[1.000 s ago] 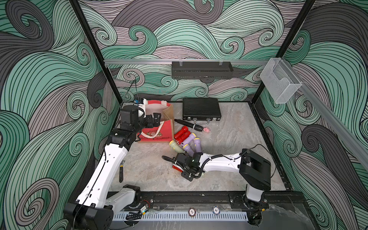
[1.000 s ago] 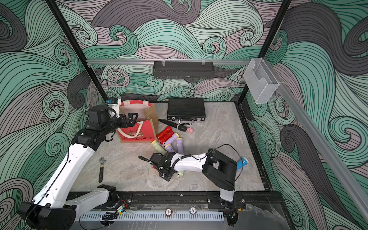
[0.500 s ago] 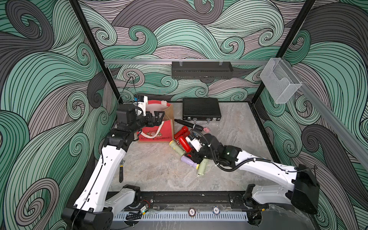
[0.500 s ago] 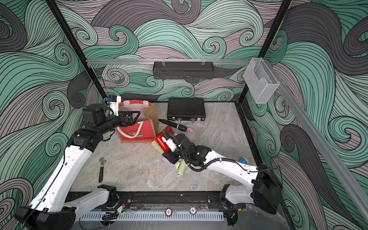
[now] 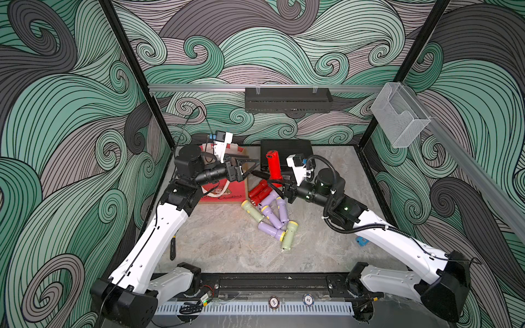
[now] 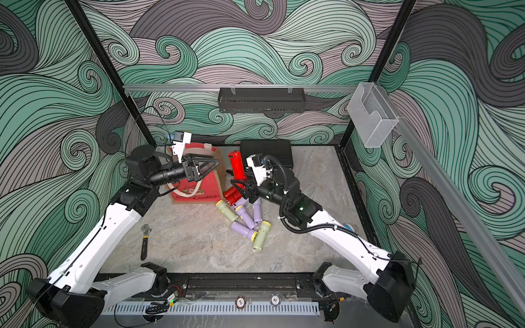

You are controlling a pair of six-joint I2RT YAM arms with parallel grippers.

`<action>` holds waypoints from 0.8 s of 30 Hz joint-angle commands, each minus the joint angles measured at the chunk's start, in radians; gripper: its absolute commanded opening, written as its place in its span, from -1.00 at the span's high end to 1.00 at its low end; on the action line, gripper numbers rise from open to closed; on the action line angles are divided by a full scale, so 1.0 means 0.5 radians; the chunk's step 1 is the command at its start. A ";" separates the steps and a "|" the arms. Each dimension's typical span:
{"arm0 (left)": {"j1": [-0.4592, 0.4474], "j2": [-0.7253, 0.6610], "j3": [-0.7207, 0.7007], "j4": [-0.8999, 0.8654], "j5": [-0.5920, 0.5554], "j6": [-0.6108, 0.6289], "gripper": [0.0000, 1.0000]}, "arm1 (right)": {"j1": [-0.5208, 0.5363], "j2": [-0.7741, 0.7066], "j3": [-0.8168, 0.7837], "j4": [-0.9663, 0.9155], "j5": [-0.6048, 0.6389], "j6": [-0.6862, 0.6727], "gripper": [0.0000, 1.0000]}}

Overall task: Put the flashlights into the tote bags
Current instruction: Pick up the flashlight from the center of the board.

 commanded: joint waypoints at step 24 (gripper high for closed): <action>-0.313 0.360 0.149 0.337 -0.050 0.003 -0.07 | -0.011 0.077 -0.042 0.304 -0.125 0.152 0.93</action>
